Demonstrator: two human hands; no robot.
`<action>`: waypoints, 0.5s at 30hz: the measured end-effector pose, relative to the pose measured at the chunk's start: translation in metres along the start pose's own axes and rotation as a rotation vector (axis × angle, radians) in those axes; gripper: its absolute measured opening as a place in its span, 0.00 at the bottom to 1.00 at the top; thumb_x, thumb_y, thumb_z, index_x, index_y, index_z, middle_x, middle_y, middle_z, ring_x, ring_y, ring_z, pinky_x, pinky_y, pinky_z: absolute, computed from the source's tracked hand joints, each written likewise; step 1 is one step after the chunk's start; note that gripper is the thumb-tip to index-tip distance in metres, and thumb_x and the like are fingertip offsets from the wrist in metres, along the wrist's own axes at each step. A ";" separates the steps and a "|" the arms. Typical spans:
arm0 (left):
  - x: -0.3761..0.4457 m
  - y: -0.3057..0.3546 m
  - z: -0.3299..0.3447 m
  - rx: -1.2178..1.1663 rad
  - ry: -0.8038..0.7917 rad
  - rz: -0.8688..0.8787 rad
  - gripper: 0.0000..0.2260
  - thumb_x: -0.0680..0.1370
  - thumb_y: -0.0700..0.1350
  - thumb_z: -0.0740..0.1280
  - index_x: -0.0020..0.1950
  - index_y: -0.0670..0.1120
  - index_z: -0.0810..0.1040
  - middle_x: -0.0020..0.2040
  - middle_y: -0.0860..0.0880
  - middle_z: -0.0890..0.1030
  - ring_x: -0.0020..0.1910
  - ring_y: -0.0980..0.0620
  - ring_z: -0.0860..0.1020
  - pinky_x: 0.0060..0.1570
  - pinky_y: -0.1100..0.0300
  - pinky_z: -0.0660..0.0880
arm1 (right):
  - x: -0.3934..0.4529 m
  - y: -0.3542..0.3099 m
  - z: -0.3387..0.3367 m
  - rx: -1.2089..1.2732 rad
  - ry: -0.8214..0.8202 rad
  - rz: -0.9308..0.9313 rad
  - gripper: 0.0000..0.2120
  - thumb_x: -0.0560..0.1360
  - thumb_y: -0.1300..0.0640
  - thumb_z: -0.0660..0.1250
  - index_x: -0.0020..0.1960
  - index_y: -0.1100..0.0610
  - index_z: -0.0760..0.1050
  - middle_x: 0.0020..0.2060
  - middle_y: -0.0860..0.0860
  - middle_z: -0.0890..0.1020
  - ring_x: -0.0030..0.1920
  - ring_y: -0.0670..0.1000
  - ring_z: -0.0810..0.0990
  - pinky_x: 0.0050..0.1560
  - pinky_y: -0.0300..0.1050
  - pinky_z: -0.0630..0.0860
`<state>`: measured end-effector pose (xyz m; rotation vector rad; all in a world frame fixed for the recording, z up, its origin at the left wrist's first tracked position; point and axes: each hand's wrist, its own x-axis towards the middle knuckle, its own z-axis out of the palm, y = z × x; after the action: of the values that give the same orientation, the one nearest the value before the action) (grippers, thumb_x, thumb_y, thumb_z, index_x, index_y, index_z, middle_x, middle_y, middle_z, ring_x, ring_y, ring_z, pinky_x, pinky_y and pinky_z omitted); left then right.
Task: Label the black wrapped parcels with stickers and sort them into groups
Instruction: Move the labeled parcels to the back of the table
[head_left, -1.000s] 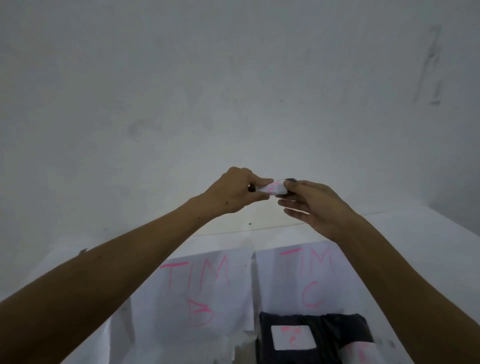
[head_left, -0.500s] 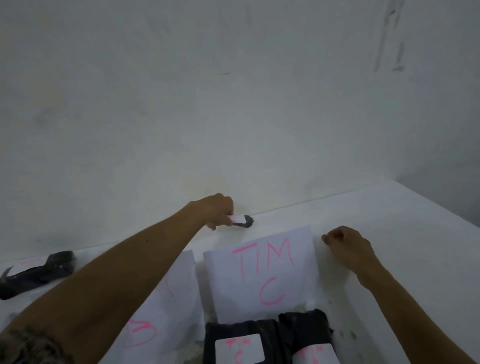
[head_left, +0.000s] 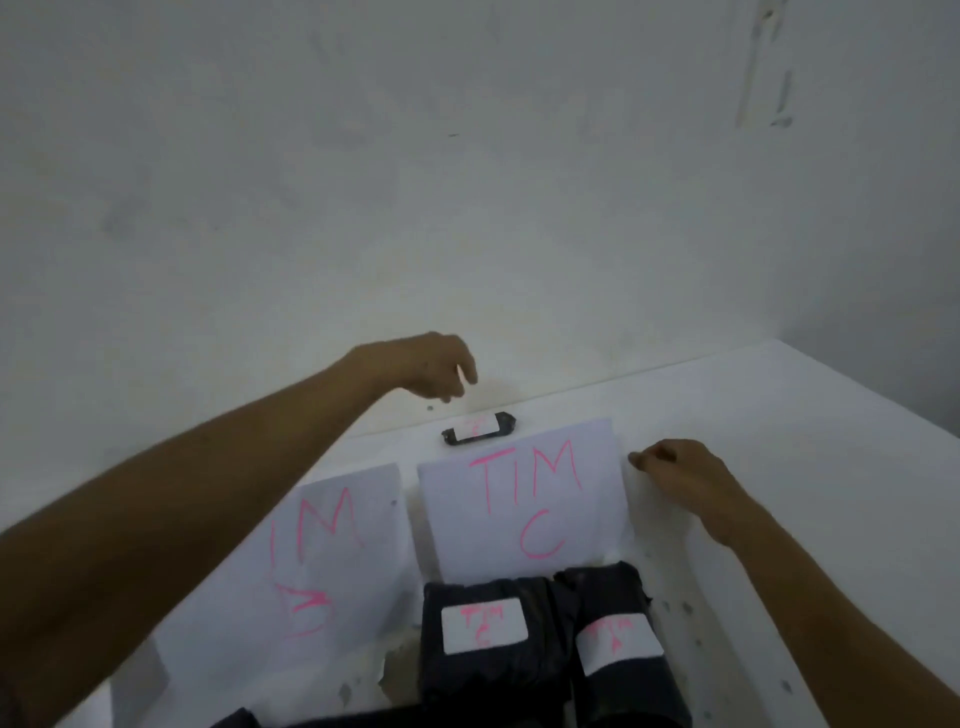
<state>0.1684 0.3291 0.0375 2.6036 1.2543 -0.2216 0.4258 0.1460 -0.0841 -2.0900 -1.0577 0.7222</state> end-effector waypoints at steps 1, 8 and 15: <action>-0.015 0.007 -0.007 -0.028 0.044 0.044 0.14 0.80 0.39 0.67 0.65 0.45 0.80 0.52 0.46 0.86 0.50 0.52 0.84 0.57 0.53 0.80 | -0.003 -0.004 -0.001 0.003 -0.006 0.000 0.13 0.80 0.48 0.68 0.55 0.57 0.80 0.54 0.55 0.81 0.55 0.56 0.78 0.55 0.50 0.73; -0.131 0.050 0.007 -0.101 0.242 0.358 0.08 0.80 0.43 0.67 0.56 0.47 0.84 0.39 0.59 0.84 0.41 0.60 0.84 0.46 0.63 0.79 | -0.047 -0.040 0.007 -0.010 0.116 -0.195 0.10 0.81 0.54 0.66 0.56 0.59 0.80 0.53 0.53 0.82 0.54 0.54 0.78 0.55 0.47 0.72; -0.182 0.060 0.077 0.002 0.045 0.318 0.17 0.81 0.53 0.67 0.66 0.46 0.78 0.60 0.48 0.82 0.57 0.52 0.80 0.59 0.55 0.77 | -0.084 -0.070 0.015 -0.022 0.370 -0.399 0.11 0.79 0.61 0.63 0.61 0.61 0.74 0.58 0.60 0.79 0.58 0.58 0.77 0.52 0.46 0.69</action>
<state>0.0999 0.1352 0.0167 2.7743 0.8332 -0.1065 0.3390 0.1109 -0.0247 -1.8502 -1.2144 0.1220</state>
